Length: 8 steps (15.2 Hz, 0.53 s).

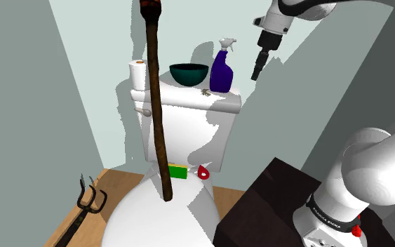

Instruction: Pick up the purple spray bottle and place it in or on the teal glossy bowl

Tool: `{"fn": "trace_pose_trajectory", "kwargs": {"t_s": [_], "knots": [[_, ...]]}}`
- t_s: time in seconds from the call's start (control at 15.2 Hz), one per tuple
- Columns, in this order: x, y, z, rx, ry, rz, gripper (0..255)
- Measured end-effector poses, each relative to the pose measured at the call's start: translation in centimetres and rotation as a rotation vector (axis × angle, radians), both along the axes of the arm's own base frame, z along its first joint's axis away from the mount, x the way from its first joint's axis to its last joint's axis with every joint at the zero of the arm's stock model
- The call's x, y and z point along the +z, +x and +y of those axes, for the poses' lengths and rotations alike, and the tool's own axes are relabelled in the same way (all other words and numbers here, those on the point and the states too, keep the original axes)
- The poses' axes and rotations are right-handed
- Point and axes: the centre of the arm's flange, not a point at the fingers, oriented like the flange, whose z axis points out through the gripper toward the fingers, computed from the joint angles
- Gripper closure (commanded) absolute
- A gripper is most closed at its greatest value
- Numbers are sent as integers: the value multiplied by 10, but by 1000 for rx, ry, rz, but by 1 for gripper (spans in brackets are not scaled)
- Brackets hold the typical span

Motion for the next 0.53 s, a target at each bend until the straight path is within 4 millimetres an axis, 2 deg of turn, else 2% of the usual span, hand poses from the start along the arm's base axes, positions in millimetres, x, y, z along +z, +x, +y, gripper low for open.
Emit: {"fn": "trace_pose_trajectory", "kwargs": {"t_s": [0.53], "knots": [[0,78,-63,209,86,-140,0]]}}
